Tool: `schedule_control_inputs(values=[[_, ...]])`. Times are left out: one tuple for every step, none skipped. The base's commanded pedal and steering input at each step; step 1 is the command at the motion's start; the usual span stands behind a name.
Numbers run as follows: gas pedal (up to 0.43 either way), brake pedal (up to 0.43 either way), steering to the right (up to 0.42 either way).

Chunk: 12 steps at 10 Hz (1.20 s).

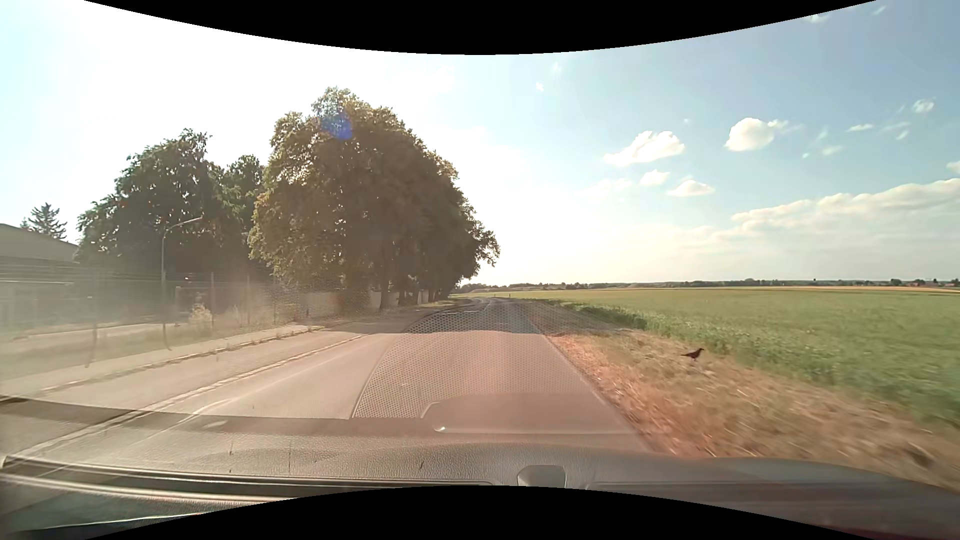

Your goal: Follow the waypoints while adhering to traffic rules and regulations

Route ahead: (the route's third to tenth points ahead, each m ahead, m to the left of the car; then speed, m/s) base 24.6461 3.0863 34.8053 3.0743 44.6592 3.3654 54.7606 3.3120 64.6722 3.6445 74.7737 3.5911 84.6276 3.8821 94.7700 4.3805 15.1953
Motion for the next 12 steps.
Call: schedule_control_inputs(values=[[0.059,0.006,-0.003],[0.059,0.006,-0.004],[0.059,0.006,-0.004],[0.059,0.006,-0.004],[0.059,0.006,-0.003],[0.059,0.006,-0.003],[0.059,0.006,-0.003],[0.059,0.006,-0.003],[0.059,0.006,-0.003],[0.059,0.006,-0.003],[0.059,0.006,-0.003],[0.059,0.006,-0.003]])
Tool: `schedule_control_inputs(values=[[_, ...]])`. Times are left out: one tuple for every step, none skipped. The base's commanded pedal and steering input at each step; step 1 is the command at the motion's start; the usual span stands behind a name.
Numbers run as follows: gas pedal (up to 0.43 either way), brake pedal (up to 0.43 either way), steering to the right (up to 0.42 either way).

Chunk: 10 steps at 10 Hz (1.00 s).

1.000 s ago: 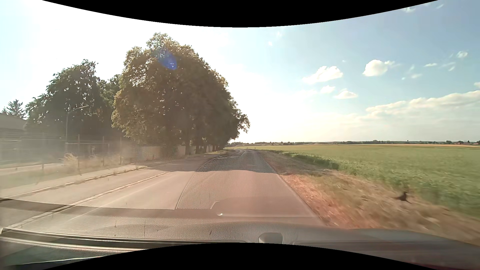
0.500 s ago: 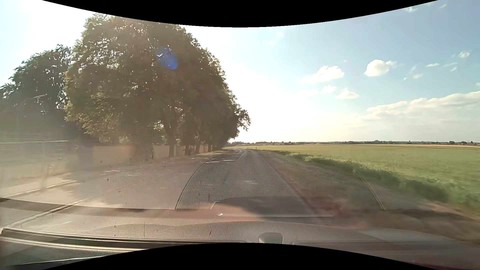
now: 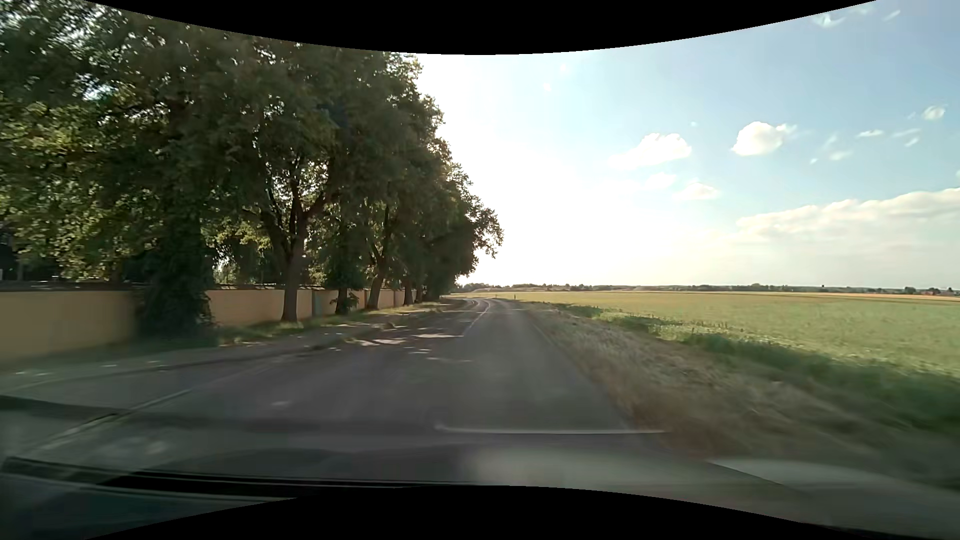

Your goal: Follow the waypoints while adhering to traffic rules and regulations

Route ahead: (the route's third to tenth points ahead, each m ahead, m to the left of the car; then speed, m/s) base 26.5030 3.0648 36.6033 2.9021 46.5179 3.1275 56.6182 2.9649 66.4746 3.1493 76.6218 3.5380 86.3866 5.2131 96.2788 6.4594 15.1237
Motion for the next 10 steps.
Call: schedule_control_inputs(values=[[0.059,0.006,-0.003],[0.059,0.006,-0.003],[0.059,0.006,-0.003],[0.059,0.006,-0.003],[0.059,0.006,-0.003],[0.059,0.006,-0.003],[0.059,0.006,-0.003],[0.059,0.006,-0.003],[0.059,0.006,-0.003],[0.059,0.006,-0.003]])
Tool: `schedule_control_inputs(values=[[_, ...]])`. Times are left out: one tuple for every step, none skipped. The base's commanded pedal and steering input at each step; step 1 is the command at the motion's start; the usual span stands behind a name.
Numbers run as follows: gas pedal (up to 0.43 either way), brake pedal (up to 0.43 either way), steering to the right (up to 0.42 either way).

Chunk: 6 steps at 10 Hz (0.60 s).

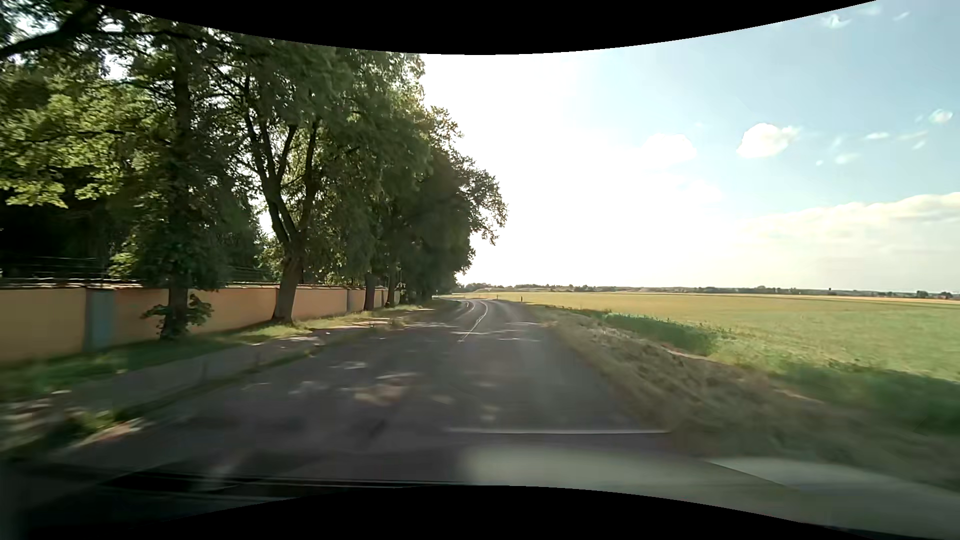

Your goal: Follow the waypoints while adhering to traffic rules and regulations

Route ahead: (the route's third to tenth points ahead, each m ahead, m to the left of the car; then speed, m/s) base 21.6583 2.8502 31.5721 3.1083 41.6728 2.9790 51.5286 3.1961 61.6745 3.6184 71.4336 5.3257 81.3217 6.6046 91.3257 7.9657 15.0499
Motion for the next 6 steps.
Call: schedule_control_inputs(values=[[0.059,0.006,-0.003],[0.059,0.006,-0.002],[0.059,0.006,-0.003],[0.059,0.006,-0.002],[0.059,0.006,-0.003],[0.059,0.006,-0.003]])
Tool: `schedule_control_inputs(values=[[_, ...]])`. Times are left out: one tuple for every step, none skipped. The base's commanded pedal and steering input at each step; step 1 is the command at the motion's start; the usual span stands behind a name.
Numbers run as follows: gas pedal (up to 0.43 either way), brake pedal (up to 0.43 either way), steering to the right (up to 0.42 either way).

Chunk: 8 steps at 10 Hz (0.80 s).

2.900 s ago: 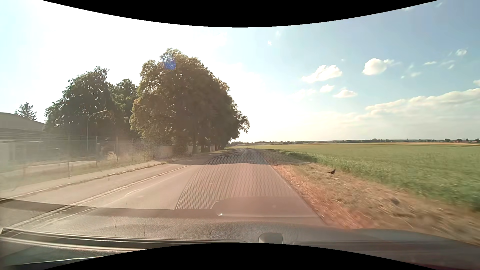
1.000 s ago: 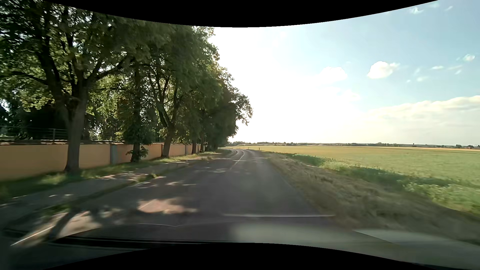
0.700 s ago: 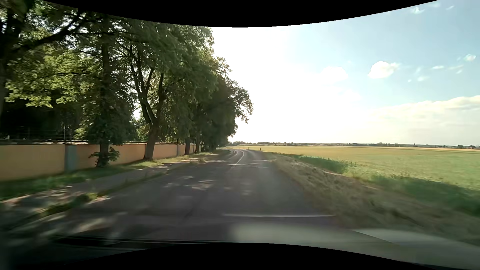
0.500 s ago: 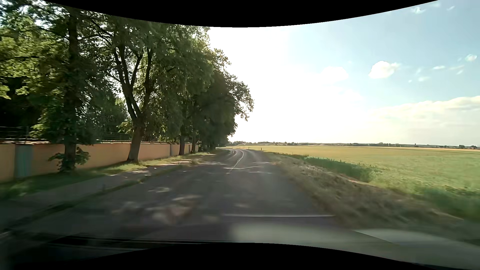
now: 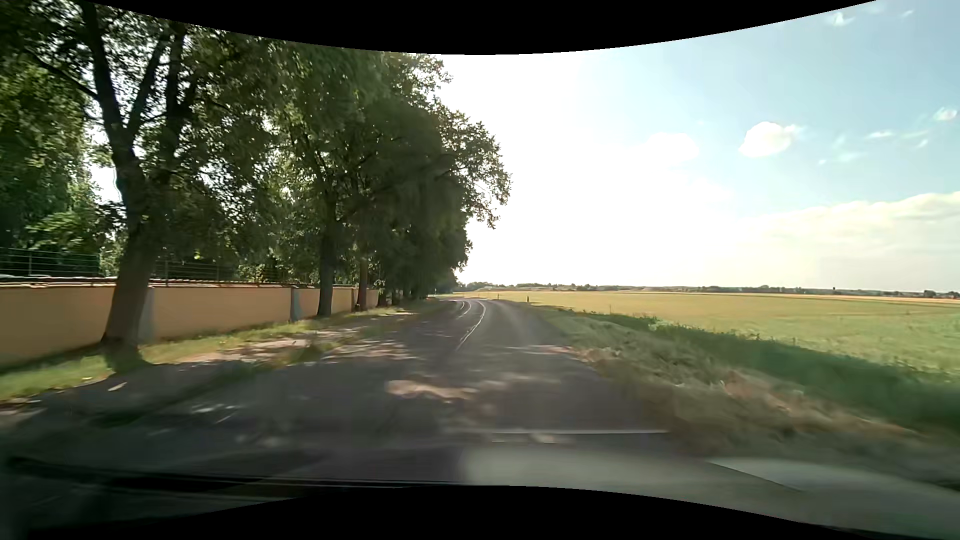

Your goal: Follow the waypoints while adhering to traffic rules and regulations

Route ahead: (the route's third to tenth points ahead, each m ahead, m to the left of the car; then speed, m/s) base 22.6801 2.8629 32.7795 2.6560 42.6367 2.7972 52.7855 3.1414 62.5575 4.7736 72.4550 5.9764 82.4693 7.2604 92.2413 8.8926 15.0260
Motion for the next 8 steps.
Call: schedule_control_inputs(values=[[0.059,0.006,-0.003],[0.059,0.006,-0.003],[0.059,0.006,-0.003],[0.059,0.006,-0.003],[0.059,0.006,-0.003],[0.059,0.006,-0.003],[0.059,0.006,-0.003],[0.059,0.006,-0.003]])
